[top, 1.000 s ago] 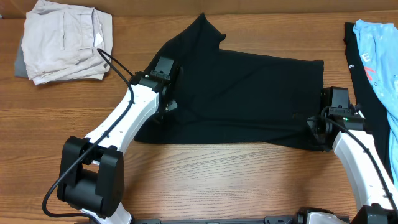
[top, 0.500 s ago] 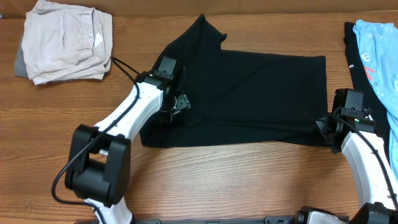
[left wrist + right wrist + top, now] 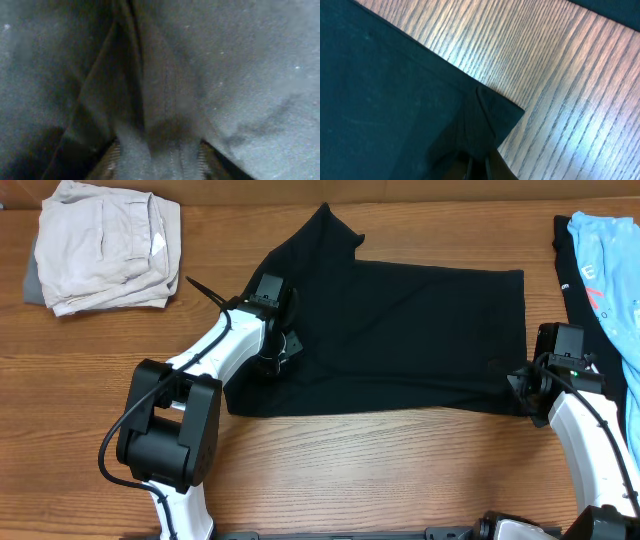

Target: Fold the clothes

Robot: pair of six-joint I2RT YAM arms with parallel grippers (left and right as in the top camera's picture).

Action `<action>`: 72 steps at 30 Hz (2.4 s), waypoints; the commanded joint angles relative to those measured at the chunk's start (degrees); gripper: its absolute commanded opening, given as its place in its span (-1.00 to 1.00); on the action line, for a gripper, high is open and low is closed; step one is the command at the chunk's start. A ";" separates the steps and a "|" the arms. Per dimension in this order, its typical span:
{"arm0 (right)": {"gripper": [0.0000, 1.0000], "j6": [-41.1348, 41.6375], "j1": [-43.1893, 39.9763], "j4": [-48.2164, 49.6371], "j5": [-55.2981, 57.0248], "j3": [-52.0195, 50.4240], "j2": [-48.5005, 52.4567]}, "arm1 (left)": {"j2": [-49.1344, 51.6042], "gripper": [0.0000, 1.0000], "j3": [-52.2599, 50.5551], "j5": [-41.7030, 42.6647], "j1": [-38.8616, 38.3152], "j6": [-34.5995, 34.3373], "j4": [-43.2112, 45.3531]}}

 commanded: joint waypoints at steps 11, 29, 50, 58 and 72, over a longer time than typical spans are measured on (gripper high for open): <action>-0.84 -0.44 -0.22 0.17 -0.79 -0.13 -0.11 | 1.05 -0.92 2.25 0.04 0.63 0.31 1.92; -0.84 -0.42 -0.22 6.32 -3.06 -0.13 3.17 | 1.07 -0.91 2.25 0.11 0.68 -0.20 14.73; 1.00 -7.15 -0.22 -1.27 -4.52 6.99 10.75 | 0.48 1.00 22.60 -3.82 5.16 10.27 -13.00; 1.00 -14.12 -0.22 -8.35 -8.17 8.83 10.93 | 0.76 0.60 21.79 -3.78 3.98 14.05 -35.21; 0.50 -19.91 -0.22 -7.15 -17.46 6.88 12.31 | 0.87 -0.16 8.28 1.49 3.26 18.12 -26.34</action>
